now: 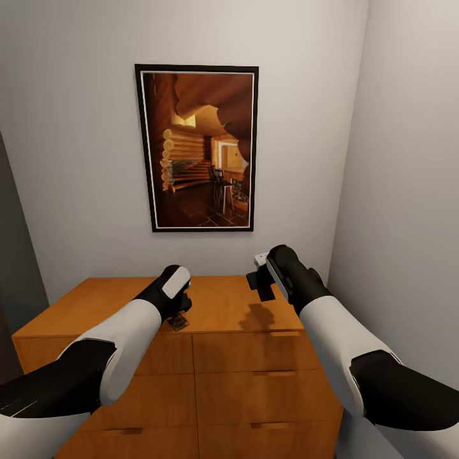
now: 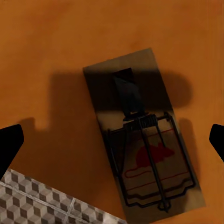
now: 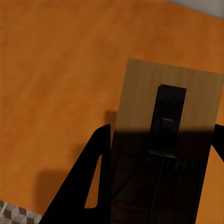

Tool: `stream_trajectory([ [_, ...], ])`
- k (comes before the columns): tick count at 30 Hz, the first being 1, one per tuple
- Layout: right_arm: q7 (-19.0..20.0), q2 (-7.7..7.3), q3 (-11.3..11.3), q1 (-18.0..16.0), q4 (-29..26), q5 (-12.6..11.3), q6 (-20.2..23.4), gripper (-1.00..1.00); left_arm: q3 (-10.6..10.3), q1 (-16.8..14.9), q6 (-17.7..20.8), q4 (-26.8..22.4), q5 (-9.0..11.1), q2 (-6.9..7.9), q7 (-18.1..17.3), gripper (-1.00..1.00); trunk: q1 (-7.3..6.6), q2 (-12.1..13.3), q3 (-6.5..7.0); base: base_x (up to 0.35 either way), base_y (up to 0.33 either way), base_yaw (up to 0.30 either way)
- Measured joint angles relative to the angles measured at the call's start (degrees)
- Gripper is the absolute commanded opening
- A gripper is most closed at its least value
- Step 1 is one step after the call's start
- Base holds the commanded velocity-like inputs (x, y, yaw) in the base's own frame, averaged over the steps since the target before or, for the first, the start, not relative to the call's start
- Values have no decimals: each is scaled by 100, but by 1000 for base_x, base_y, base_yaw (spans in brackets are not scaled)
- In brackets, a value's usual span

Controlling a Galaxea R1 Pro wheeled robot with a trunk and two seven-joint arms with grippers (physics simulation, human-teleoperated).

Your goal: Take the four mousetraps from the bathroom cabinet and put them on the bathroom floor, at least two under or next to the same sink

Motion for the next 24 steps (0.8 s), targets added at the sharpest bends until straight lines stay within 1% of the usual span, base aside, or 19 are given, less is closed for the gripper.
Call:
stream_trajectory([
  [8, -3, 0, 0, 0, 0, -7, 0, -100, 1, 0, -9, 25, 9, 0, -7, 100, 0, 0, 0, 0, 0, 0],
  [13, -3, 0, 0, 0, 0, -5, 0, -100, 4, 0, -38, 141, -1, 0, -23, 100, 0, 0, 0, 0, 0, 0],
  [16, -3, 0, 0, 0, 0, -4, 0, -100, 5, 0, -159, 201, -3, 0, -30, 100, 0, 0, 0, 0, 0, 0],
  [17, -3, 0, 0, 0, 0, -4, 0, -100, 6, 0, -266, 241, -4, 0, -36, 100, 0, 0, 0, 0, 0, 0],
  [19, -1, 0, 0, 0, 0, -4, 0, -100, 8, 0, -359, 291, -4, 0, -41, 100, 0, 0, 0, 0, 0, 0],
  [24, 3, 0, 0, 0, 1, -1, -1, -100, 12, 0, -499, 409, -6, 0, -66, 100, 0, 0, 0, 0, 0, 0],
])
